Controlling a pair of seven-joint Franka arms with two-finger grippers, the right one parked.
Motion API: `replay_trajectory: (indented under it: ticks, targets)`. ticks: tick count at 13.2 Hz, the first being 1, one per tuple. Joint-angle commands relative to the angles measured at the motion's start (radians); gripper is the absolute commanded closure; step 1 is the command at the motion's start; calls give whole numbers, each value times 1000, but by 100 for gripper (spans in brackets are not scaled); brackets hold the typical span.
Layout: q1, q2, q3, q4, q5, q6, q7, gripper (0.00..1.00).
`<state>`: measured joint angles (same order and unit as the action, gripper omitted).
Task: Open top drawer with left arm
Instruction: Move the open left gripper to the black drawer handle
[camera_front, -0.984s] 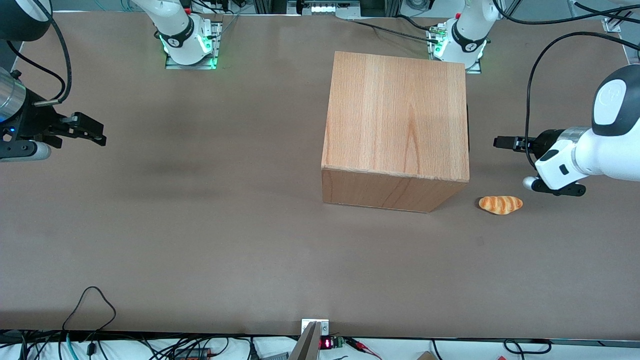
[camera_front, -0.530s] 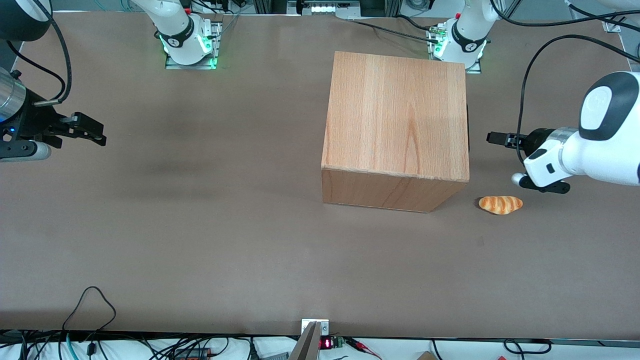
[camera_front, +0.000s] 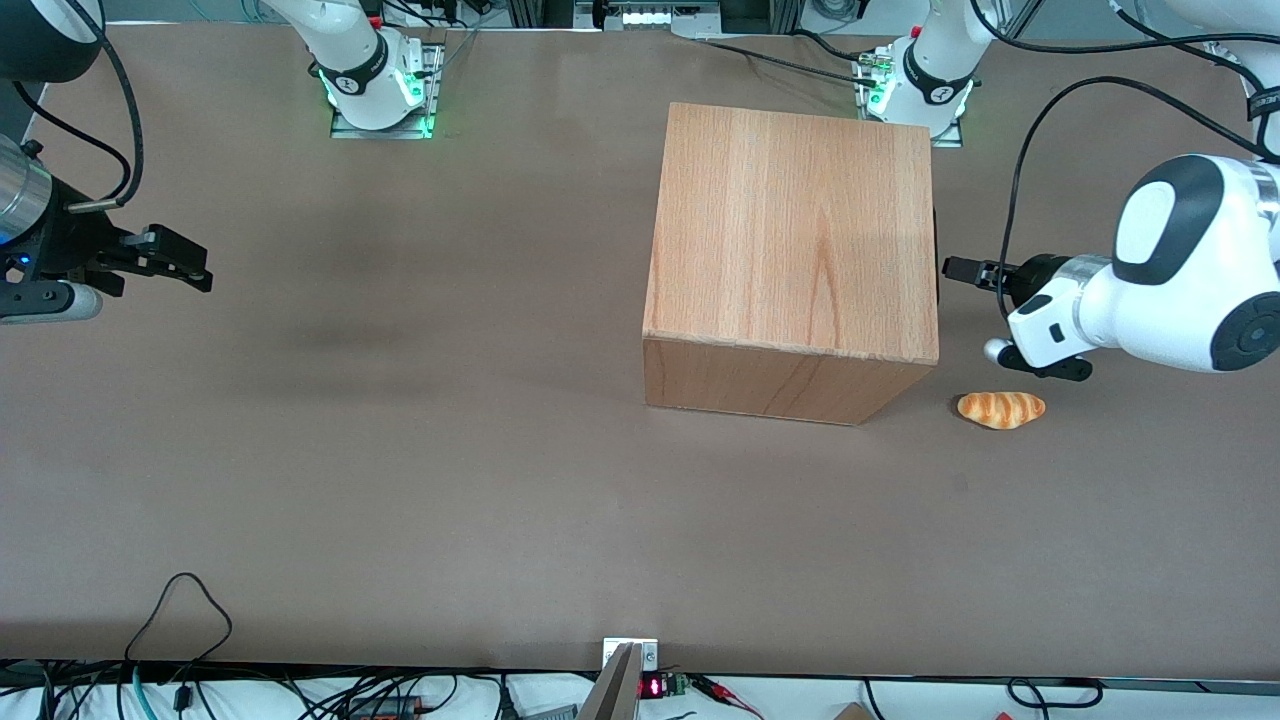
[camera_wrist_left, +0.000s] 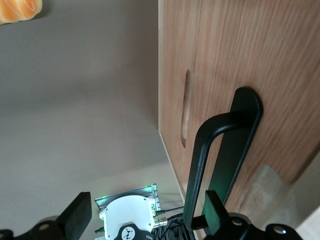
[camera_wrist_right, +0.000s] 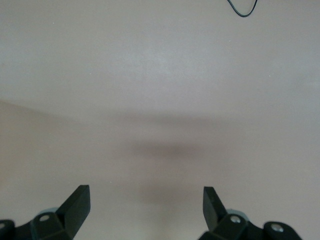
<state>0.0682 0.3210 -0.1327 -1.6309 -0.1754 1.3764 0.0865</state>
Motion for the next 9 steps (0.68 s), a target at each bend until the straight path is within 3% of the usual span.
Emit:
replay_trajectory:
  ticks: [1, 9]
  targets:
    - [5, -62, -8, -86, -21, 42, 19, 0]
    - [4, -59, -10, -150, -42, 107, 21, 0]
